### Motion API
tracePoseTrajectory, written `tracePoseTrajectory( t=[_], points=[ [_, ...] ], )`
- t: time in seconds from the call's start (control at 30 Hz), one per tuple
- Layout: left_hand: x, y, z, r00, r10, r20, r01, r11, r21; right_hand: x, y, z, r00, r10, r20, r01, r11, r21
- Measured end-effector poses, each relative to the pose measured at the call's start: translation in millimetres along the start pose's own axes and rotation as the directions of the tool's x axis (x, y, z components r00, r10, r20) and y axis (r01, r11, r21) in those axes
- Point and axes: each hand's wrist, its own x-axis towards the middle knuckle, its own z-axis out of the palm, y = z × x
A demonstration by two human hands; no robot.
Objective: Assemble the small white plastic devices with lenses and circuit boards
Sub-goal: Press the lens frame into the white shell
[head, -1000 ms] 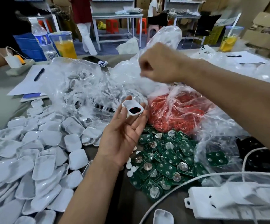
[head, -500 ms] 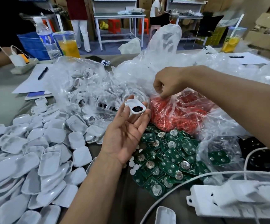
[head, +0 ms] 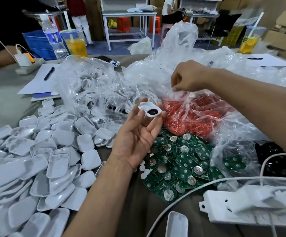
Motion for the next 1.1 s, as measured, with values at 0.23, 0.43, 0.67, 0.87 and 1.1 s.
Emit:
tracePoseTrajectory(
  t=[0.23,0.43,0.67,0.87,1.1],
  points=[
    [-5.1,3.8,1.5,1.0,0.002,0.007,-0.002,1.0,-0.004,-13.9,12.7,-4.0,0.936,0.307,-0.171,-0.182,0.841,0.51],
    [-22.2,10.1,2.8,0.997,0.025,0.068,-0.029,0.998,0.06,-29.1,5.9,-2.4,0.922,0.346,-0.175,-0.202,0.815,0.543],
    [-44.8,20.4,1.1,0.997,0.037,0.073,-0.048,0.988,0.15,-31.1,-19.8,-5.5,0.737,0.64,-0.215,-0.315,0.608,0.729],
    [-63.7,35.7,-16.6,0.998,0.06,0.02,-0.063,0.96,0.274,-63.8,-98.8,1.7,0.776,0.629,-0.034,0.062,-0.022,0.998],
    [-78.4,41.7,-29.6,0.991,0.136,0.018,-0.12,0.793,0.598,-125.8,-130.4,71.4,0.915,0.397,-0.07,0.064,0.029,0.998]
  ],
)
